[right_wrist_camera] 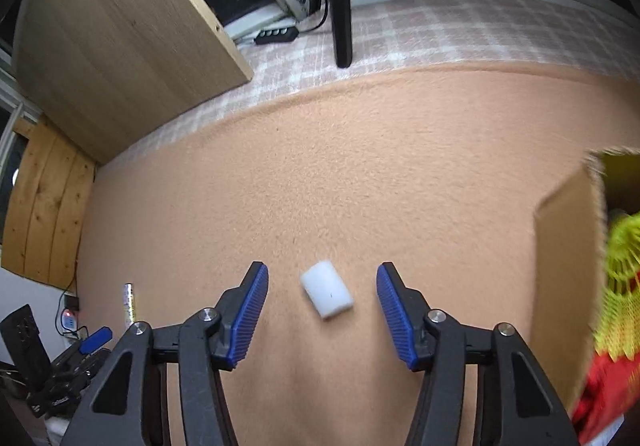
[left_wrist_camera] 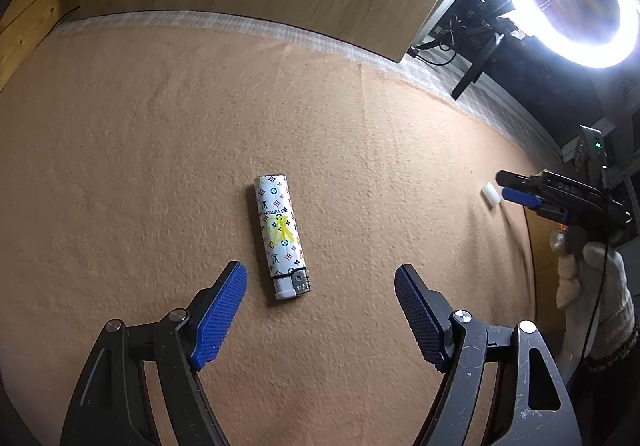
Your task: Organize objects
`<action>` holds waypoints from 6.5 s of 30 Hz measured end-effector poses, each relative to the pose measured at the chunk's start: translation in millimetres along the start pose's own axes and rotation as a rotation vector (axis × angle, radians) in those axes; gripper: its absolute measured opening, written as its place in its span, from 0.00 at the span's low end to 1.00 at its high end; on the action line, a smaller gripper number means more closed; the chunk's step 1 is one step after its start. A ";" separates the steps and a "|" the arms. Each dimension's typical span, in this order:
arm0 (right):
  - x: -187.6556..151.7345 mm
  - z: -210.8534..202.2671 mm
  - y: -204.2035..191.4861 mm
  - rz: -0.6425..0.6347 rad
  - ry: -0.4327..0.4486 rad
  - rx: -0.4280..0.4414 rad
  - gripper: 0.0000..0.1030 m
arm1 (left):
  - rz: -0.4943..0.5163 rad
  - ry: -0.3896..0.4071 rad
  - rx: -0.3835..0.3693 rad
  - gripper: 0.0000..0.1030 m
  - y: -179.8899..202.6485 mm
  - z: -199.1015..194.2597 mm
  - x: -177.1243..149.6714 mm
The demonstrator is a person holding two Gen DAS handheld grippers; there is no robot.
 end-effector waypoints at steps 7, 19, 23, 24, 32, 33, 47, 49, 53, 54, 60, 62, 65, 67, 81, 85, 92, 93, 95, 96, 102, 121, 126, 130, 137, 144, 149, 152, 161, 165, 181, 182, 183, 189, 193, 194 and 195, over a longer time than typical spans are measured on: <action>-4.5 11.7 -8.5 -0.145 -0.063 -0.107 0.48 | -0.001 -0.010 0.015 0.77 0.2 12.6 8.9; -17.2 10.0 -8.2 -0.233 -0.073 -0.185 0.20 | 0.041 -0.040 0.097 0.64 -1.5 36.2 20.8; -20.1 10.5 -9.2 -0.246 -0.070 -0.192 0.17 | 0.055 -0.041 0.120 0.59 -1.6 39.9 18.7; -20.8 10.1 -9.6 -0.248 -0.070 -0.194 0.17 | 0.058 -0.039 0.123 0.57 -1.7 40.2 18.8; -28.4 0.5 -9.9 -0.240 -0.054 -0.184 0.13 | 0.054 -0.018 0.144 0.29 -11.5 38.3 17.6; -30.0 -1.6 -10.3 -0.238 -0.049 -0.182 0.13 | 0.047 -0.017 0.144 0.26 -13.7 37.8 17.6; -65.3 -39.5 -27.6 -0.196 0.023 -0.074 0.11 | 0.078 -0.028 0.093 0.24 5.4 29.9 -4.8; -71.7 -48.0 -30.4 -0.190 0.040 -0.055 0.11 | 0.085 -0.032 0.070 0.24 14.2 27.3 -15.4; -91.0 -69.0 -34.0 -0.170 0.074 -0.011 0.11 | 0.102 -0.042 0.029 0.24 33.4 22.7 -33.2; -97.4 -76.1 -33.9 -0.163 0.086 -0.002 0.11 | 0.106 -0.046 0.020 0.24 38.6 22.0 -36.6; -120.6 -116.6 -22.6 -0.117 0.152 0.032 0.11 | 0.136 -0.045 -0.027 0.24 73.2 14.1 -44.9; -125.7 -131.0 -14.8 -0.099 0.175 0.032 0.11 | 0.155 -0.038 -0.044 0.24 88.3 9.7 -45.2; -133.1 -153.3 2.3 -0.072 0.208 0.017 0.11 | 0.182 -0.026 -0.069 0.24 108.3 1.4 -43.7; -138.2 -167.6 13.7 -0.064 0.228 -0.006 0.11 | 0.200 -0.014 -0.086 0.24 126.6 -3.0 -41.9; -156.0 -238.4 86.2 0.005 0.334 -0.123 0.11 | 0.371 0.031 -0.208 0.24 264.4 -24.4 -44.0; -159.5 -247.8 103.3 0.032 0.343 -0.131 0.11 | 0.420 0.039 -0.235 0.24 303.5 -25.6 -43.7; -159.6 -250.9 117.2 0.043 0.339 -0.135 0.11 | 0.481 0.049 -0.271 0.24 360.0 -23.1 -37.6; -160.0 -250.3 118.0 0.042 0.336 -0.134 0.11 | 0.487 0.050 -0.275 0.24 367.9 -22.3 -37.0; -159.6 -249.0 119.1 0.038 0.331 -0.133 0.11 | 0.499 0.048 -0.284 0.24 381.1 -20.1 -36.4; -159.4 -248.6 119.9 0.037 0.329 -0.132 0.11 | 0.504 0.048 -0.287 0.24 386.9 -19.0 -36.4; -158.7 -246.8 125.2 0.035 0.317 -0.126 0.11 | 0.529 0.046 -0.296 0.24 421.1 -11.5 -36.9; -155.2 -247.0 138.0 0.019 0.306 -0.119 0.16 | 0.584 0.040 -0.278 0.24 484.4 14.5 -31.7; -152.1 -249.5 135.8 0.009 0.315 -0.128 0.31 | 0.599 0.040 -0.276 0.50 492.1 13.6 -31.0; -150.4 -251.1 135.0 0.006 0.322 -0.136 0.35 | 0.593 0.046 -0.271 0.50 490.5 13.9 -27.4; -150.6 -251.3 132.0 0.007 0.325 -0.136 0.39 | 0.581 0.052 -0.263 0.50 479.1 10.9 -23.3; -152.2 -248.7 119.3 -0.005 0.325 -0.141 0.42 | 0.559 0.068 -0.250 0.50 453.9 0.3 -17.3; -151.9 -244.2 101.3 -0.023 0.327 -0.141 0.44 | 0.541 0.092 -0.237 0.50 425.8 -14.5 -11.6; -150.6 -239.9 86.8 -0.039 0.326 -0.140 0.46 | 0.531 0.111 -0.217 0.51 404.9 -24.7 -7.8; -146.3 -222.6 32.8 -0.091 0.329 -0.118 0.55 | 0.478 0.179 -0.186 0.56 332.7 -68.6 3.2; -145.3 -210.7 6.2 -0.122 0.325 -0.121 0.59 | 0.444 0.206 -0.168 0.63 293.2 -88.8 3.5; -141.9 -166.7 -80.5 -0.219 0.319 -0.151 0.71 | 0.305 0.251 -0.023 0.81 143.5 -132.0 -2.3; -141.7 -164.3 -84.2 -0.223 0.320 -0.156 0.71 | 0.300 0.251 -0.012 0.82 136.8 -132.6 -2.8; -141.5 -161.6 -87.6 -0.228 0.321 -0.165 0.72 | 0.294 0.251 -0.001 0.82 129.6 -133.2 -3.2; -145.0 -144.7 -107.6 -0.256 0.318 -0.207 0.76 | 0.252 0.232 0.061 0.82 85.1 -136.2 -16.3; -149.2 -133.5 -116.8 -0.269 0.313 -0.223 0.77 | 0.221 0.218 0.075 0.84 63.5 -135.6 -25.5; -150.2 -130.6 -118.5 -0.267 0.311 -0.227 0.77 | 0.216 0.215 0.081 0.85 59.6 -134.2 -27.2; -151.4 -127.3 -120.5 -0.266 0.308 -0.228 0.77 | 0.211 0.212 0.086 0.85 55.5 -132.4 -28.6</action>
Point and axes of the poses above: each gripper's, at about its wrist camera, not at the fingertips, and z roughly the way its jaws point, y to its right, x to its top, the point moved 10 cm from there along z, roughly the way its jaws point, and after that the axes turned 9 degrees about x, right-handed, at the moved point
